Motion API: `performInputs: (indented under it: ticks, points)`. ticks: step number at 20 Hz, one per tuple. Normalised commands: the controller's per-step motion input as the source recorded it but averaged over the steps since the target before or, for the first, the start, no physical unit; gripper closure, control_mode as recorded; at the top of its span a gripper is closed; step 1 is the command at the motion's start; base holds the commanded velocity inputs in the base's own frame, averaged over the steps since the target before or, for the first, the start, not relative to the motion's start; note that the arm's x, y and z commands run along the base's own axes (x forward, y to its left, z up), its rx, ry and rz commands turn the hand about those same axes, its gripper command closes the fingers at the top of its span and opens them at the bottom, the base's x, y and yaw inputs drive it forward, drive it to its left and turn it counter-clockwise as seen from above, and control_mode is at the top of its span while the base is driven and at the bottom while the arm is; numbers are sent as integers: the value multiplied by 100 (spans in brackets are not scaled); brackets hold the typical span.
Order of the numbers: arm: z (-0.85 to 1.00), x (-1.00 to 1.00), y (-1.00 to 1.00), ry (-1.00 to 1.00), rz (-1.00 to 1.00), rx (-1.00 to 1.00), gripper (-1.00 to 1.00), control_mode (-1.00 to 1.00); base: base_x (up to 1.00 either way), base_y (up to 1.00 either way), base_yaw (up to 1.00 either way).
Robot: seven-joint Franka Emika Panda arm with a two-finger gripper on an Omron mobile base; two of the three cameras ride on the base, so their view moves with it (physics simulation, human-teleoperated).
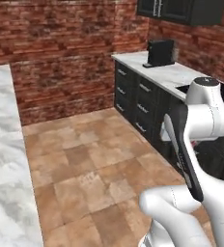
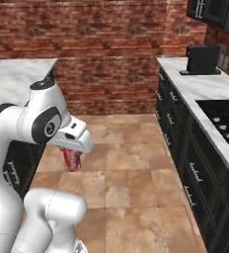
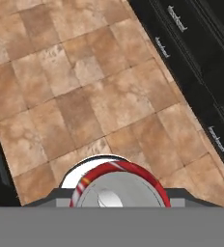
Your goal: Four empty soda cans are scattered around the kitchen. Gather all the cans and cluster them next to the stove for recycling.
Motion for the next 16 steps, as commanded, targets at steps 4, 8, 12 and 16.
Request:
performInputs:
  ticks: [4, 8, 12, 16]
  points:
    - [0, 0, 0, 0, 0, 0, 100, 100, 7, -10, -82]
    - [0, 0, 0, 0, 0, 0, 100, 100, 21, 0, -82]
    - [0, 0, 0, 0, 0, 0, 100, 100, 38, 0, -77]
    - [0, 0, 0, 0, 0, 0, 100, 100, 67, 5, -67]
